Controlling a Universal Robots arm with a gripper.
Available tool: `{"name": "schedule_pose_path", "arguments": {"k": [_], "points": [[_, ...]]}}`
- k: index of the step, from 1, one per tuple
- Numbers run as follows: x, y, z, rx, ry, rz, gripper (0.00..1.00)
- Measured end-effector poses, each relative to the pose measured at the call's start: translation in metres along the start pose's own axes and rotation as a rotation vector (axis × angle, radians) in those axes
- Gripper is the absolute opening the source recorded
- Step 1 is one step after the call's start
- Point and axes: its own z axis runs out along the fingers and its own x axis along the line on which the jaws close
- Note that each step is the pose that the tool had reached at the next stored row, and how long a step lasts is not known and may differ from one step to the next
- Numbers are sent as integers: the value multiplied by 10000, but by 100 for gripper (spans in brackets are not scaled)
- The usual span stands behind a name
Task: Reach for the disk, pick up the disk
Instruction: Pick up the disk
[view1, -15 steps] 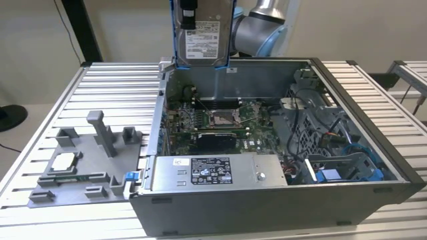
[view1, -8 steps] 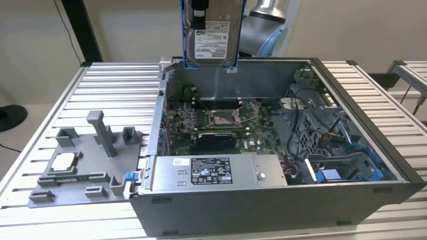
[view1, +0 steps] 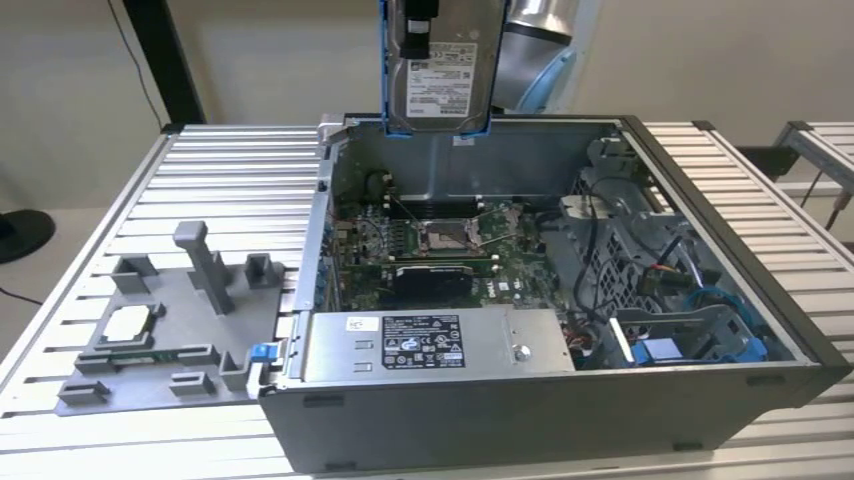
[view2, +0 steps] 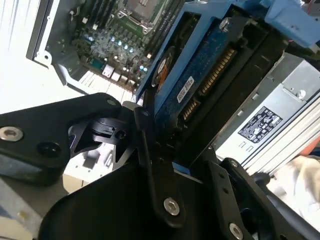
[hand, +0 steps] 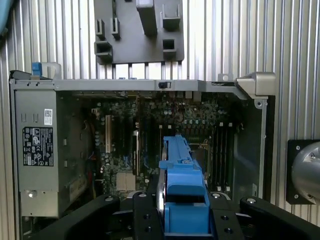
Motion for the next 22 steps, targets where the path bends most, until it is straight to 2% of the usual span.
{"name": "schedule_pose_path", "arguments": {"k": [22], "points": [[-10,-627,-9,-6,0,-11,0]]}}
